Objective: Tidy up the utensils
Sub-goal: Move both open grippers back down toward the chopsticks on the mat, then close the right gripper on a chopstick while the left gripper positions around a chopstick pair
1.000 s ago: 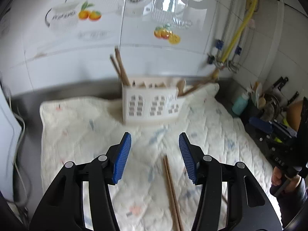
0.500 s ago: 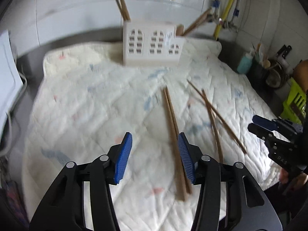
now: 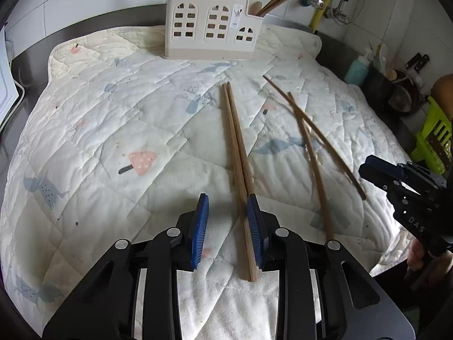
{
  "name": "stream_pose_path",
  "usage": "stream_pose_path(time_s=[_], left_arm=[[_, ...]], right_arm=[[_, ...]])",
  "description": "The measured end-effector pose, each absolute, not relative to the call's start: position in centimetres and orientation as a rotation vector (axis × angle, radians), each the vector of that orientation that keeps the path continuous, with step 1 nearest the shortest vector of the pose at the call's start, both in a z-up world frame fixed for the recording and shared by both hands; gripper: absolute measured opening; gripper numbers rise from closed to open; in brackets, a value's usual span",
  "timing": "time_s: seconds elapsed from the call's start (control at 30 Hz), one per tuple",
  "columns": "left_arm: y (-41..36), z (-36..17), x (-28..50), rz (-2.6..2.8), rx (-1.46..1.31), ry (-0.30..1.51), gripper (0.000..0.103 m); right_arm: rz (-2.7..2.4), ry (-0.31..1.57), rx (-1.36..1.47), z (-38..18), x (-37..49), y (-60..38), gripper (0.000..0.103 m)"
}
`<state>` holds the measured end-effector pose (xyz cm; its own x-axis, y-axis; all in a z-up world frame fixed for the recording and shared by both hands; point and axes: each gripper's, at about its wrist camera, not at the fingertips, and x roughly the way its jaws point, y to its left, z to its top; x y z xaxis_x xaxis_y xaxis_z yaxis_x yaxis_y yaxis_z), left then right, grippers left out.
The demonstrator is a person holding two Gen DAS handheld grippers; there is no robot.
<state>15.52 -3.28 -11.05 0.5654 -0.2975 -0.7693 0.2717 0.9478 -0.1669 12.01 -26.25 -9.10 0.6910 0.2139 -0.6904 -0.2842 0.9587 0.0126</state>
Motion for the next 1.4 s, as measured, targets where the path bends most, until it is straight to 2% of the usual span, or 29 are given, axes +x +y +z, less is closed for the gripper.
stream_pose_path(time_s=[0.33,0.93,1.13,1.4], left_arm=[[-4.7,-11.0,15.0,-0.278,0.066,0.87,0.028],[-5.5,-11.8,15.0,-0.171,0.032,0.846,0.022],[-5.3,-12.0,14.6,-0.178,-0.003,0.821,0.022],[-5.0,-12.0,14.4,-0.175,-0.035,0.805,0.021]], right_arm=[[0.277,0.772,-0.083,-9.8,12.2,-26.3,0.017],[0.271,0.784,-0.073,-11.2,12.4,-26.2,0.016],[0.257,0.769,-0.083,-11.3,12.4,-25.9,0.007],[0.259,0.745,-0.068,-10.6,12.0,-26.0,0.007]])
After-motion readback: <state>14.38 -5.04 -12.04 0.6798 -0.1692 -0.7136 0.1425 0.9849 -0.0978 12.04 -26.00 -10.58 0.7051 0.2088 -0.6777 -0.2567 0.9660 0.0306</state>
